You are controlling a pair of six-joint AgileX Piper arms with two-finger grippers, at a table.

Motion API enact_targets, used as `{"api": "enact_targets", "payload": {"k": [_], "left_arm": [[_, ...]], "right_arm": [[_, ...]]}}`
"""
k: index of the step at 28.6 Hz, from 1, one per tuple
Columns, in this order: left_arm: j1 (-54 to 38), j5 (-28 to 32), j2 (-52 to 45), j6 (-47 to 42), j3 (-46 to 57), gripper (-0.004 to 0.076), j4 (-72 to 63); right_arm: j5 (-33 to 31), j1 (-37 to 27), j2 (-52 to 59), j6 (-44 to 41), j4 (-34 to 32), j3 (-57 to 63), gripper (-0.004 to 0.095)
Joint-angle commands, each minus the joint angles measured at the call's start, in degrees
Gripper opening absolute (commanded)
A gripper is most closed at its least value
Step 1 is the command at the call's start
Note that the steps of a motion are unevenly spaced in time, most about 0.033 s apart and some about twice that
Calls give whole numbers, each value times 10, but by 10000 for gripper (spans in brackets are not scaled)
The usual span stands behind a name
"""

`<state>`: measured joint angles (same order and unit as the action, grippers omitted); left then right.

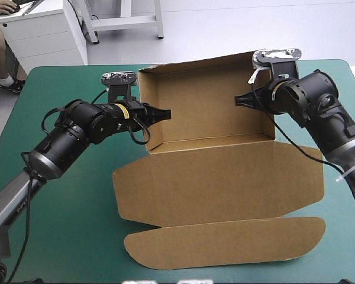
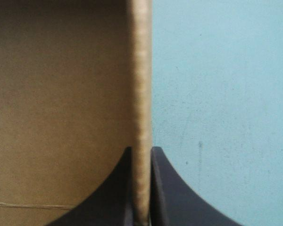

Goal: Fold the box

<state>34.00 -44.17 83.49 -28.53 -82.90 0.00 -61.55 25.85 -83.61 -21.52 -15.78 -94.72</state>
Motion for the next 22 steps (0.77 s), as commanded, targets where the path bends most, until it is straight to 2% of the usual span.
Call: {"api": "enact_targets", "payload": {"k": [1, 8, 15, 18, 22], "left_arm": [[9, 52, -26, 14, -18, -7, -25], [-4, 5, 3, -14, -25, -10, 34], [-30, -101, 113, -7, -89, -10, 32], [-43, -144, 161, -2, -127, -10, 24], [-49, -210, 216, 38, -167, -10, 14]], "right_arm": [[49, 2, 22, -17, 25, -20, -1], [3, 2, 8, 16, 28, -20, -1], [-41, -5, -80, 33, 45, -20, -13], [-65, -25, -127, 58, 82, -12, -20], [-53, -53, -166, 95, 169, 8, -20]]}}
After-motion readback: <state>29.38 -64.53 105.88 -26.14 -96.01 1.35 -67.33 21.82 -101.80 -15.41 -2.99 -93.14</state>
